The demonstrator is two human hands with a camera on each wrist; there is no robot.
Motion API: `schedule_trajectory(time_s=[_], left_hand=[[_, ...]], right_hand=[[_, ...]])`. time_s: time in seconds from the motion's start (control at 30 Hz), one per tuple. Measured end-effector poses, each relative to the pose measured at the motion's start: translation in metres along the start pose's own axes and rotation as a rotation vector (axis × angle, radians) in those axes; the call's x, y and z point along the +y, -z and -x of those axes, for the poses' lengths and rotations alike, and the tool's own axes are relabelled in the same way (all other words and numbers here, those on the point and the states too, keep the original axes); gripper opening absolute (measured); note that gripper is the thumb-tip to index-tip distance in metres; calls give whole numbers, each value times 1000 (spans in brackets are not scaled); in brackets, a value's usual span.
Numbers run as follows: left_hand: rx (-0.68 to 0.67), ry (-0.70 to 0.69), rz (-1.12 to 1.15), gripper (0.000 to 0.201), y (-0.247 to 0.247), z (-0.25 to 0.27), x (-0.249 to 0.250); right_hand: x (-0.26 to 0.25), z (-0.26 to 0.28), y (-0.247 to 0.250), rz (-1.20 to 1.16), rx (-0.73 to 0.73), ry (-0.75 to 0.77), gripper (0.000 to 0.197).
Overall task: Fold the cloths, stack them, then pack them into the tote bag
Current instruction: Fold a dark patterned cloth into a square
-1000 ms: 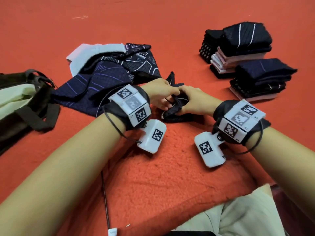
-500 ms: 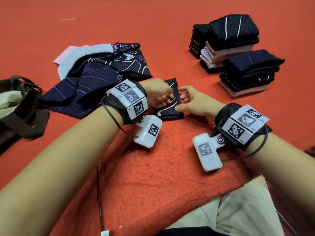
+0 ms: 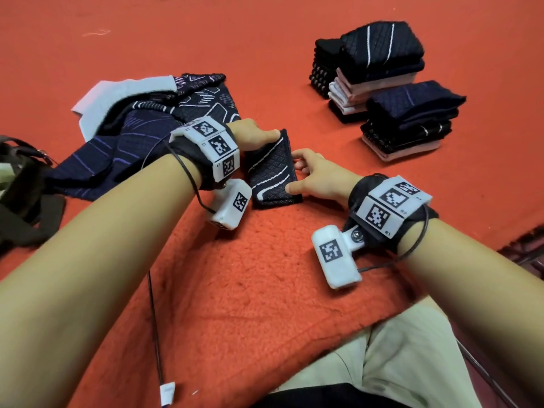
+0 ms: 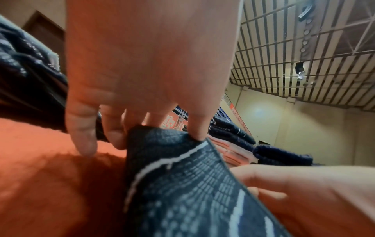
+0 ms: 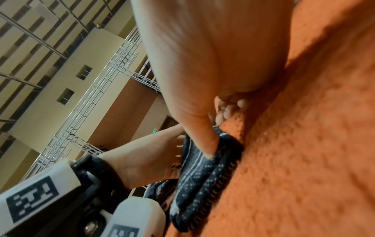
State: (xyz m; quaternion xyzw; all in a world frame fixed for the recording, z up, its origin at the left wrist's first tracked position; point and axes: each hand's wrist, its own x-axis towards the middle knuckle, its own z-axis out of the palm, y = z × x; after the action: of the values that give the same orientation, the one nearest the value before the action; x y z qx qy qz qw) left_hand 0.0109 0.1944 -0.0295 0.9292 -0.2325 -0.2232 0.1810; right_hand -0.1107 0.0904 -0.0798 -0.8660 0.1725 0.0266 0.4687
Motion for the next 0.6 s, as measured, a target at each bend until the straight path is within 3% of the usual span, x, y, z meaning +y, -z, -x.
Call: schedule_trajectory(time_s=[0.13, 0.27, 0.4, 0.5, 0.6], left_hand=[[45, 45, 25, 65, 7, 2, 2], [47, 49, 150, 54, 19, 10, 4], [84, 21, 302, 30, 32, 23, 9], [159, 41, 469, 21, 43, 35, 18], [228, 57, 620, 22, 49, 41, 27]], right_hand=[[2, 2, 2, 22, -12, 13, 64], [2, 4, 2, 33, -27, 22, 59], [-3, 4, 3, -136, -50, 12, 31], [-11, 8, 10, -256, 66, 2, 9], [-21, 11, 27, -428, 162, -16, 10]])
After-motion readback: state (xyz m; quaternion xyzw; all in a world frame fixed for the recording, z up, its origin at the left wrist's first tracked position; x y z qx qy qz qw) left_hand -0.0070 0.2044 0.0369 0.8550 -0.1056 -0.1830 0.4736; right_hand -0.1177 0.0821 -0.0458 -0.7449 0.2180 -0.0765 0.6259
